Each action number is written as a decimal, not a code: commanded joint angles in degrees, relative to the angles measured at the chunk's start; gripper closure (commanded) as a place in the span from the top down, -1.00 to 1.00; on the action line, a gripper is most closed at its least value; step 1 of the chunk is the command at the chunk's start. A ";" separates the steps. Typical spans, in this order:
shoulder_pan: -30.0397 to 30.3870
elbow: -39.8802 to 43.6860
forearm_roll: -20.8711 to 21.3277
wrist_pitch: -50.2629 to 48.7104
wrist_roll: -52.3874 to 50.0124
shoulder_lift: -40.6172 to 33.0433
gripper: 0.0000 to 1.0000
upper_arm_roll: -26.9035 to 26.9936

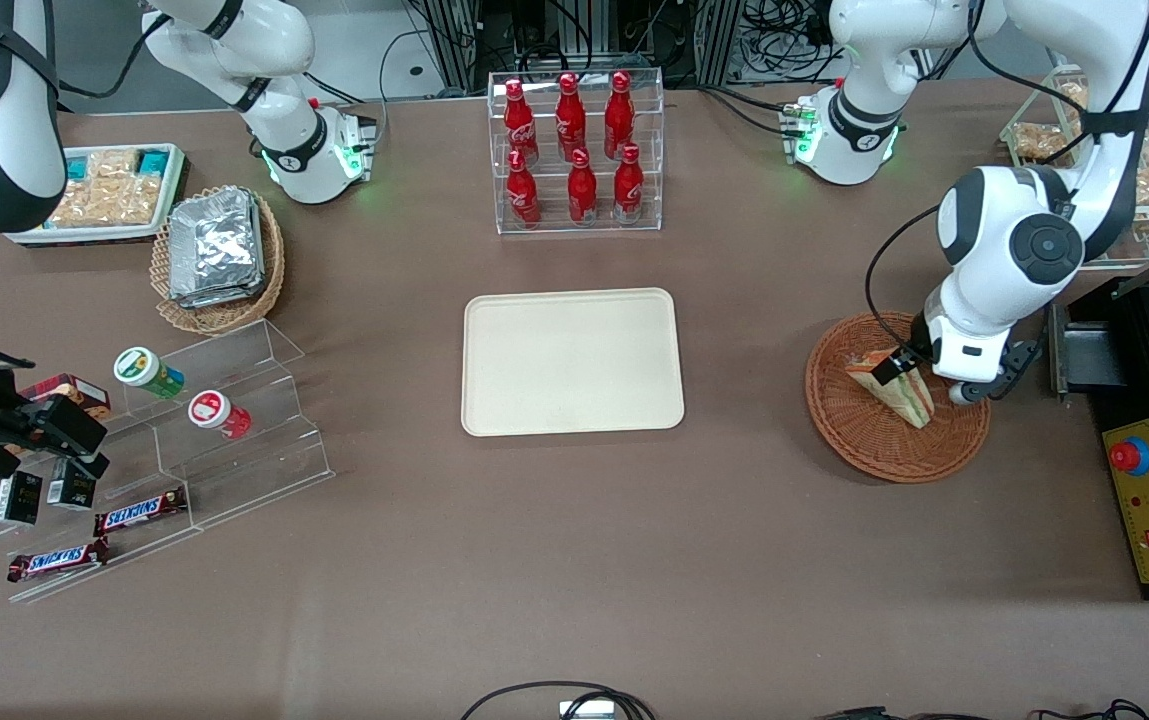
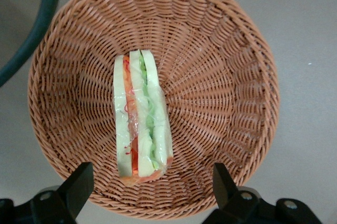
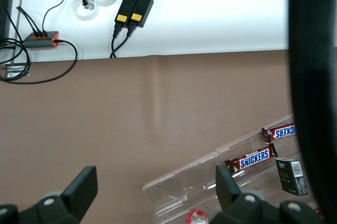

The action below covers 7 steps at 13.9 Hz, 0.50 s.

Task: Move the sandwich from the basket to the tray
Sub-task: 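Lower the open left gripper around the sandwich and close it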

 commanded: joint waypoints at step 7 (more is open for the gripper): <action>0.33 -3.02 0.71 8.27 -3.35 4.33 1.00 0.65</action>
